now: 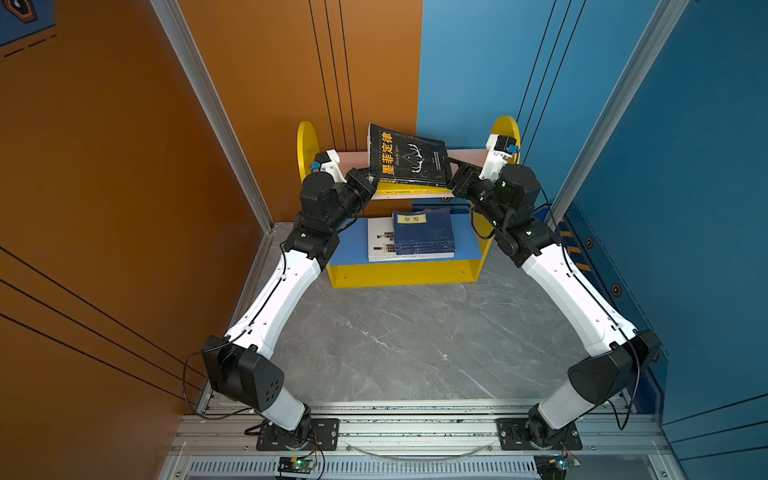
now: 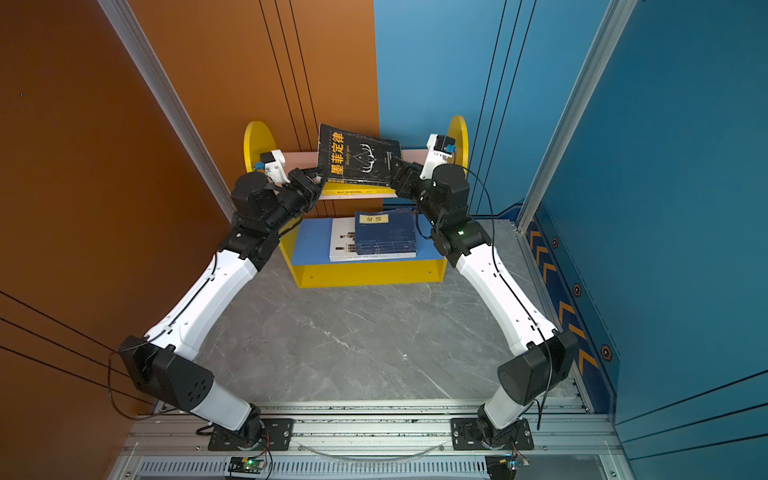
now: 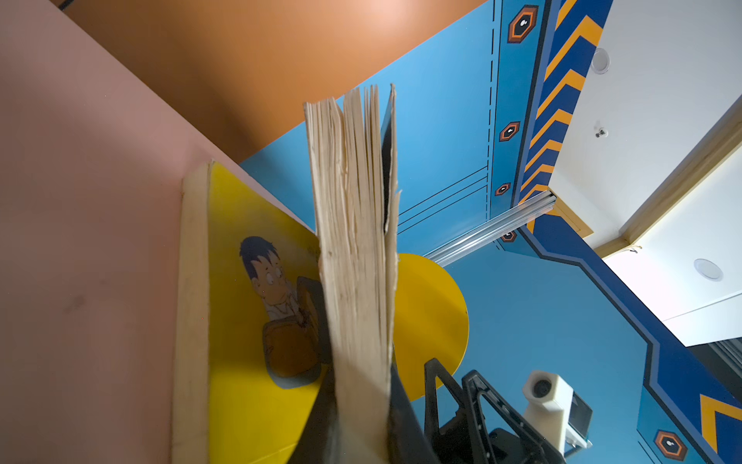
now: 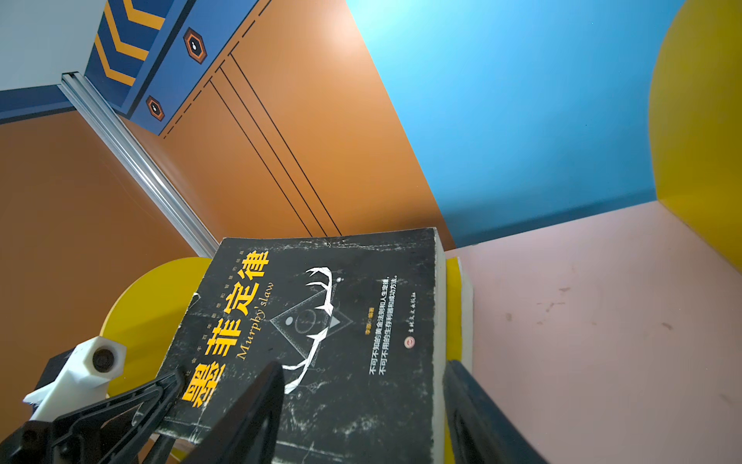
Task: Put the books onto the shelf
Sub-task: 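Press the black book down flat on the yellow book with both grippers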
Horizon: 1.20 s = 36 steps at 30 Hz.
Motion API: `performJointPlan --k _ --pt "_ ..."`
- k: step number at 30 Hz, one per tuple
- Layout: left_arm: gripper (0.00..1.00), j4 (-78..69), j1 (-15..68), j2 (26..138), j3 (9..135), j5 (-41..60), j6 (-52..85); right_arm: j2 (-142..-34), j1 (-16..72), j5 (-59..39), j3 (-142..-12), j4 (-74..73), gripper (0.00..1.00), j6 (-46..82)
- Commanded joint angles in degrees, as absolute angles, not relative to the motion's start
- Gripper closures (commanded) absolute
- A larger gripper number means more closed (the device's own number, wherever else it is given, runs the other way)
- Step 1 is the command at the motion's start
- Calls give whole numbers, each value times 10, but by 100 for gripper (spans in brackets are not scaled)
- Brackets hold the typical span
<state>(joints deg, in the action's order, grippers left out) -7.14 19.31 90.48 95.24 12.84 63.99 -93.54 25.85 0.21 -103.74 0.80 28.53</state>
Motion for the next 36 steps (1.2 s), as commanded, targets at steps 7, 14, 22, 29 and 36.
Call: performJointPlan --k 7,14,22,29,36 --pt "100 -138 194 917 974 144 677 -966 265 37 -1073 37 35 251" --pt "100 -158 184 915 960 161 705 -975 265 53 -1080 47 31 246" --pt "100 -161 181 904 949 173 710 -967 262 43 -1080 48 27 248" --pt "100 -158 178 886 924 157 699 -968 259 40 -1080 50 31 249" --pt "100 -157 177 880 918 148 698 -973 259 36 -1081 52 33 255"
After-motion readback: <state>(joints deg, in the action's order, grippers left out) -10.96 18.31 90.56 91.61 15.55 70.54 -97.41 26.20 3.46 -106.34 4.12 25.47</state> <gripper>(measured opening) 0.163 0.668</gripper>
